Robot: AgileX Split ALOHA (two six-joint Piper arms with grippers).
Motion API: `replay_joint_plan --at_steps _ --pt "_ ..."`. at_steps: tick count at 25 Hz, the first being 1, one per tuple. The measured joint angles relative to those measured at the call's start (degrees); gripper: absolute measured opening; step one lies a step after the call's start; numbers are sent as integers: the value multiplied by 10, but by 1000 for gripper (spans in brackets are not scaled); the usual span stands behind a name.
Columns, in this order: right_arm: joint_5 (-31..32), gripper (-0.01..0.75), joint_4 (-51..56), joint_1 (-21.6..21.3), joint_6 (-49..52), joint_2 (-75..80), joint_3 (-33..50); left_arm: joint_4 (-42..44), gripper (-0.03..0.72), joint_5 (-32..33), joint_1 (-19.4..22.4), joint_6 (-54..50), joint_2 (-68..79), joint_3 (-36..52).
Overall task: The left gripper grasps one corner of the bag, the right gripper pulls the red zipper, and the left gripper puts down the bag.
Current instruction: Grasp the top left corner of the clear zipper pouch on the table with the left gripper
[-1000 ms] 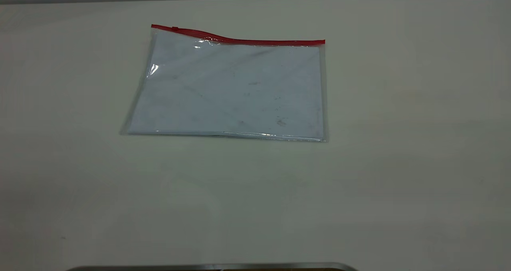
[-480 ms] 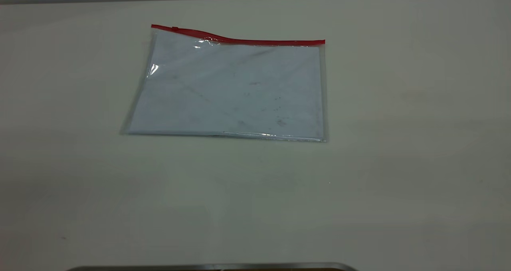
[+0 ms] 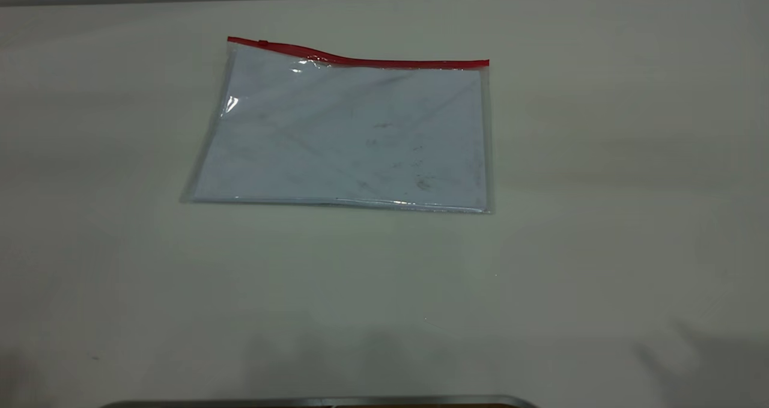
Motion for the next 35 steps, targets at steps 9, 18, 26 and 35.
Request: replay_joint_plan --at_steps 9,18,26,35 --pt "1 422 326 11 -359 358 -108 -62 564 -190 0 109 276 -44" --pt "-2 403 358 111 -420 602 -276 -64 564 -222 0 132 557 -209" --pt "-4 403 399 112 -420 692 -345 -126 564 -178 1 216 796 -444" --pt "-15 403 410 112 -419 704 -348 -373 565 -39 1 437 1027 -703"
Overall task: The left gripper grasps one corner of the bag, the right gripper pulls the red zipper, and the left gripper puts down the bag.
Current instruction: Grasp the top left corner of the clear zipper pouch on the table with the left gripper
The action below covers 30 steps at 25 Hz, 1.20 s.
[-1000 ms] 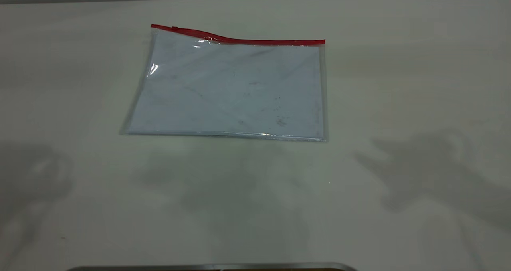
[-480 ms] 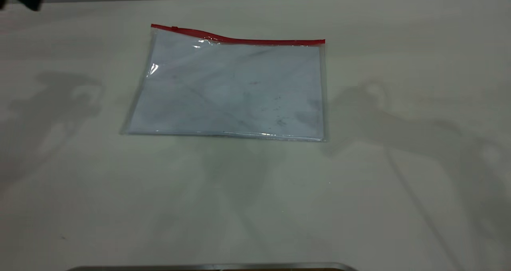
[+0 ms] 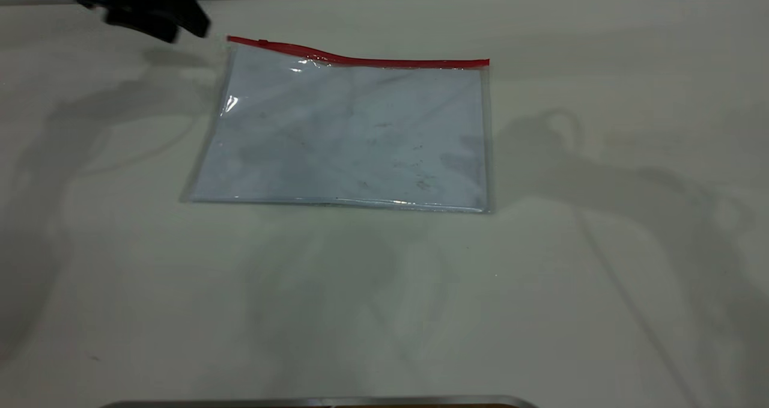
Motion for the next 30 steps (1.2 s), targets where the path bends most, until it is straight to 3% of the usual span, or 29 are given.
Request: replay_joint_plan --at_steps 6,19,22,27,30 --pt "-8 403 0 0 1 0 0 -20 565 19 0 9 81 -82" --pt "-10 403 1 0 1 0 0 -96 543 44 -12 72 137 -103" --pt "-11 403 1 0 3 0 0 -100 431 44 -12 92 137 -103" --pt "-25 387 1 0 -6 23 -12 -136 105 44 -20 128 138 -103" --pt "-29 384 2 -1 -19 53 -40 -182 53 54 -25 163 138 -103"
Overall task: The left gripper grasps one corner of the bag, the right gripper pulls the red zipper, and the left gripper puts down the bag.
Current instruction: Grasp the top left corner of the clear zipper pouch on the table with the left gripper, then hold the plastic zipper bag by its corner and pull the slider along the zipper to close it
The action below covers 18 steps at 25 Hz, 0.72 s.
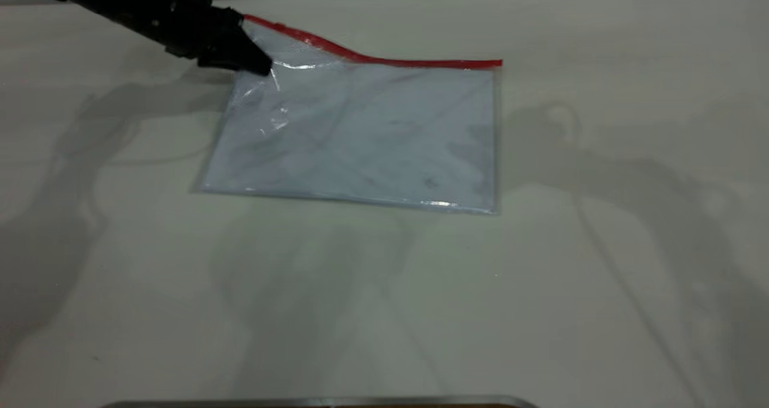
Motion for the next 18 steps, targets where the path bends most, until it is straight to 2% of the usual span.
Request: replay_joint_plan --at_steps 5,11,18 --pt "5 385 0 0 -15 40 -73 -45 53 47 -13 90 0 0" --pt "33 385 0 0 -22 89 -156 -29 53 129 -49 119 0 0" --pt "64 385 0 0 -23 153 -197 -23 53 165 -80 190 -1 0"
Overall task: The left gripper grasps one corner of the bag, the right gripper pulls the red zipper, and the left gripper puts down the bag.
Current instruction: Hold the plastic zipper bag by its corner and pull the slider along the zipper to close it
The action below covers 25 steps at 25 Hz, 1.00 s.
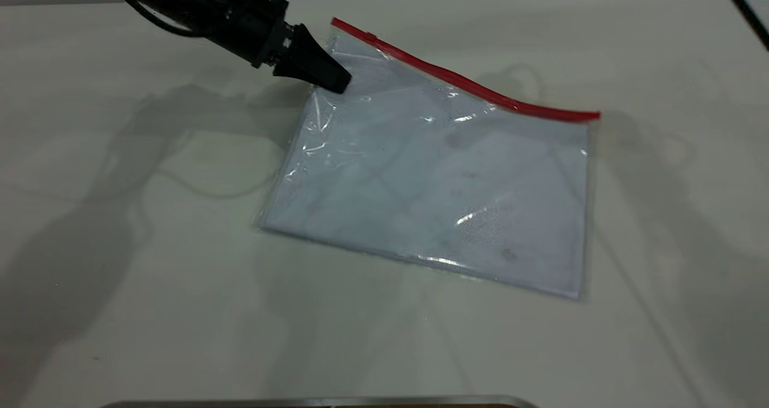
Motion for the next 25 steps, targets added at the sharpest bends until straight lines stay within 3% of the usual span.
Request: replay_joint_plan --at_steps 9,25 --pt "6 385 27 0 -56 70 -11 18 53 -11 -13 133 -41 0" --pt "51 385 73 0 -92 121 -61 52 53 -42 -39 150 -41 0"
